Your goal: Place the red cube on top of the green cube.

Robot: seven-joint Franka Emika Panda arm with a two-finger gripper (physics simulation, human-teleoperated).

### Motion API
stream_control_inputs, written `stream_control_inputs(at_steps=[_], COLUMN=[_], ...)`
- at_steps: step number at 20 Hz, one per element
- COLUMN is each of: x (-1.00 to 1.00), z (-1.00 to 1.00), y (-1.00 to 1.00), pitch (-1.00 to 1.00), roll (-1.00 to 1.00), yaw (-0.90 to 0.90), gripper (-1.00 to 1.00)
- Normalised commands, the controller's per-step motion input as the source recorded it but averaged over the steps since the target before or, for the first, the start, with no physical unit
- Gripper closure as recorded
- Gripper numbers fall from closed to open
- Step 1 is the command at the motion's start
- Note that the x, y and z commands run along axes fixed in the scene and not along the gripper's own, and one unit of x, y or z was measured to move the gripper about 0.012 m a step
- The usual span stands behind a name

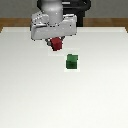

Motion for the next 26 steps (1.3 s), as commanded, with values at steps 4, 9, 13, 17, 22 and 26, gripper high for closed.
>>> stream_control_inputs(at_steps=[4, 9, 13, 17, 22, 26], x=[0.00, 0.00, 0.00, 0.00, 0.20, 0.00], z=[0.00, 0.00, 0.00, 0.00, 0.00, 0.00], y=[0.75, 0.40, 0.25, 0.00, 0.00, 0.00], pitch=[0.00, 0.00, 0.00, 0.00, 0.00, 0.00], roll=[0.00, 0.00, 0.00, 0.00, 0.00, 0.00], yaw=[0.00, 0.00, 0.00, 0.00, 0.00, 0.00], gripper=[1.00, 1.00, 1.00, 1.00, 1.00, 1.00])
